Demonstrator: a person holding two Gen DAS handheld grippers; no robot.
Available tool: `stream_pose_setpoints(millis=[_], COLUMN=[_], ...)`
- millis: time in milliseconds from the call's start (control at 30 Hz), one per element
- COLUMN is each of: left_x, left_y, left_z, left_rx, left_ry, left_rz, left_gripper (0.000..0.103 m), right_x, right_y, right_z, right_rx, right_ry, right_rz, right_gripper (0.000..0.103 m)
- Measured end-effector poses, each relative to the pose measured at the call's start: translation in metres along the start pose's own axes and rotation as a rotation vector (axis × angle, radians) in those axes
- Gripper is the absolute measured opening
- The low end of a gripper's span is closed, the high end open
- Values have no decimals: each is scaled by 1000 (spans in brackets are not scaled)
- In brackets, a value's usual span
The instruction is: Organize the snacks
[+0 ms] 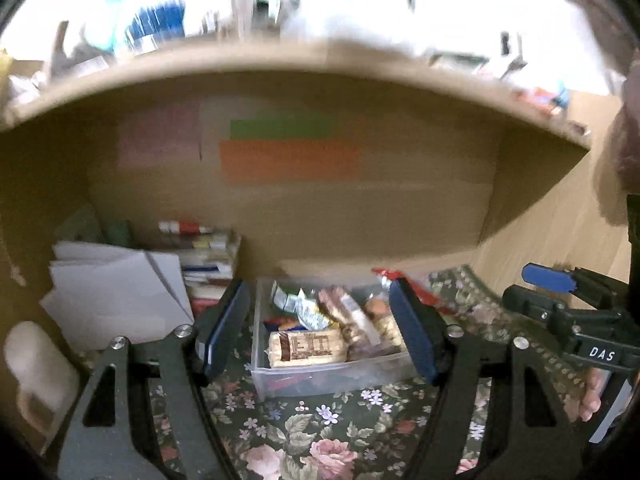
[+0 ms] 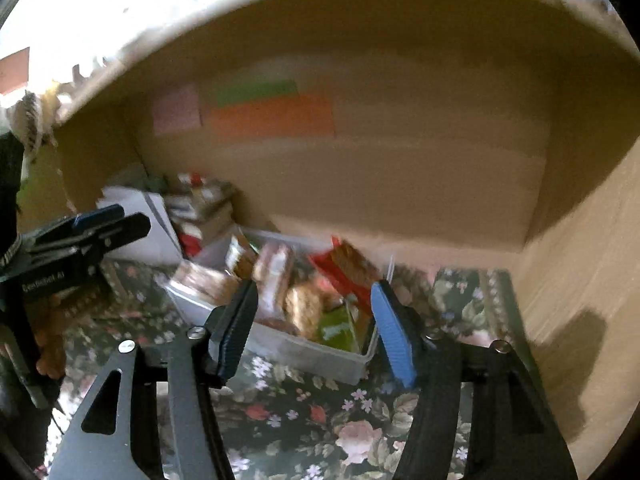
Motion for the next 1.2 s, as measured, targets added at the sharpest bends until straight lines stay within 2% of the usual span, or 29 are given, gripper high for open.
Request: stream_pose_setpoints(millis=[133,233,400,467,633,833,1200], left_x=[3,1,-3,-4,-10,-16,-19], left_y=[-45,-73,-104,-109,-122,-126,-126], left_z=[3,3,3,2,4,7,8], left_rx=[8,11,16,14,13,12,6], left_ry=[-22,-24,-26,-28,-40,-44,-43], left_rz=[-82,-133,-181,-188,-197,-199,-196], left_gripper=[74,80,85,89,98,102,103], right_x=[7,7,6,4,0,-4,-7], right_y=[-34,-55,-78,-83,-88,-96,-97], right_z=[21,34,53,58,72,81,84], right_rx=[2,-6,-10,-9,-27,-52,-56], right_ry=[-18,-28,-41,-39,-48,-60,-70], right_rz=[-88,-141,-193,-205,-230,-247,-246], right_gripper=[61,65,70,73,88,102,103])
Point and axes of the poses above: each gripper's, at about its wrist camera, not at the fingertips, and y roughly the way its jaws point, z to its left, x to its top, the point moved 2 cm from there along y, roughly the way its jaws point, and after that the axes turned 14 degrees about x, right-handed, at the moved point
